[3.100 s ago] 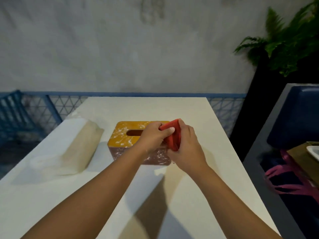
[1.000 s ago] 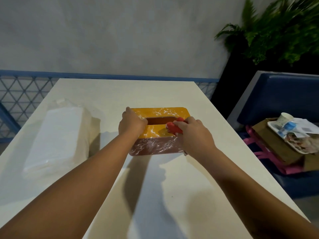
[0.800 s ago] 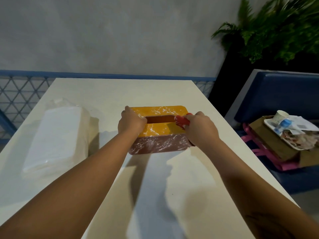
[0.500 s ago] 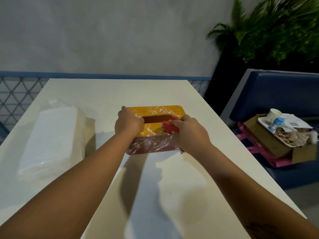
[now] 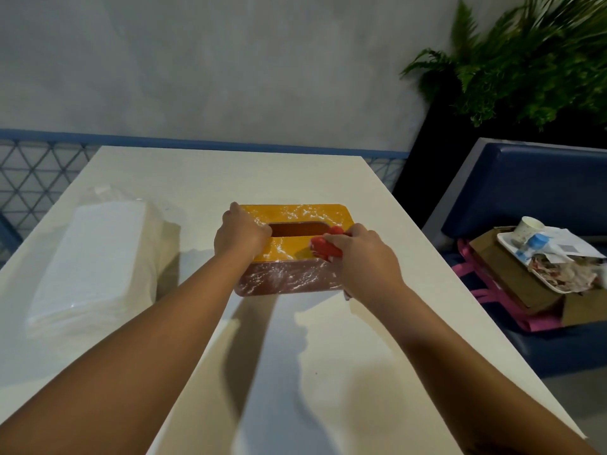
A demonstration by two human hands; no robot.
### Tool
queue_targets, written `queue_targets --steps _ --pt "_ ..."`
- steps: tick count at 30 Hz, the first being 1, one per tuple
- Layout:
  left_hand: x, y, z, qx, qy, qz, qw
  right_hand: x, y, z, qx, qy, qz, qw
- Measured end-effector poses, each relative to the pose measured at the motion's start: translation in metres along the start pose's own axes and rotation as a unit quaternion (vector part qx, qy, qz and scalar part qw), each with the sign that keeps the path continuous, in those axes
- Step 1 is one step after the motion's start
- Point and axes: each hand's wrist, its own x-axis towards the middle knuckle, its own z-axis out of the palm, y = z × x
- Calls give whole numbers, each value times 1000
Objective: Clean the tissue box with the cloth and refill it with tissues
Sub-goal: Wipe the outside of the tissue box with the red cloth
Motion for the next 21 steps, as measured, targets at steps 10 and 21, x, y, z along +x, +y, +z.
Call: queue_targets --steps 10,21 --pt "2 -1 -1 -9 8 1 1000 68 9 -3 -54 -16 61 997" --pt "-4 1 -5 -13 4 0 1000 63 27 -5 -72 -17 4 997"
